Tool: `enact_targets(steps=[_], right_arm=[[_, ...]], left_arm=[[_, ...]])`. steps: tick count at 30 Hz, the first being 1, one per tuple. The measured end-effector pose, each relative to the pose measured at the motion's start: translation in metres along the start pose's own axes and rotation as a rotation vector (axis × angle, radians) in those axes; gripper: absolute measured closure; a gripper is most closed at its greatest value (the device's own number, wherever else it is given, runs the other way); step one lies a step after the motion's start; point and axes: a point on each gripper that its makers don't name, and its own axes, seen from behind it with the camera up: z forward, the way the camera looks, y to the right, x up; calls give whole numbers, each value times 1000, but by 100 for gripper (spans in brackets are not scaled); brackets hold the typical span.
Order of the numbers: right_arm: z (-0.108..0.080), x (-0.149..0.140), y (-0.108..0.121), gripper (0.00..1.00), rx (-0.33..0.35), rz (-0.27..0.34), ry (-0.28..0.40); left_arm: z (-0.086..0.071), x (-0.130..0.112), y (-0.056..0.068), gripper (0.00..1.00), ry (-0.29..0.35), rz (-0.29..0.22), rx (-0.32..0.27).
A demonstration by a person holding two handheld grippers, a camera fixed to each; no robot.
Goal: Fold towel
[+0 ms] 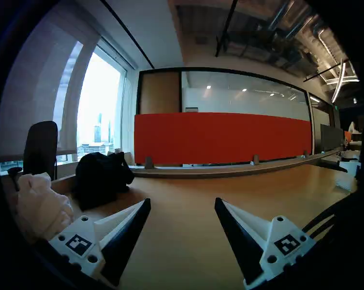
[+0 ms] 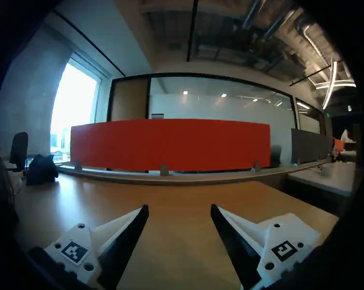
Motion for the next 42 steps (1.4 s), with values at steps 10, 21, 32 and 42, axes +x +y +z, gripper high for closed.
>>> enact_targets(steps=[10,21,32,42], right_arm=[[-1,0,-4,1,8,-1,6],[-4,2,-2,1,4,4,8],[-5,2,-1,1,4,5,7],[-4,1,-1,0,4,6,5]], left_arm=[[0,0,-1,2,0,0,0],[-1,0,0,2,0,0,0],[0,0,0,2,0,0,0],[0,0,0,2,0,0,0]])
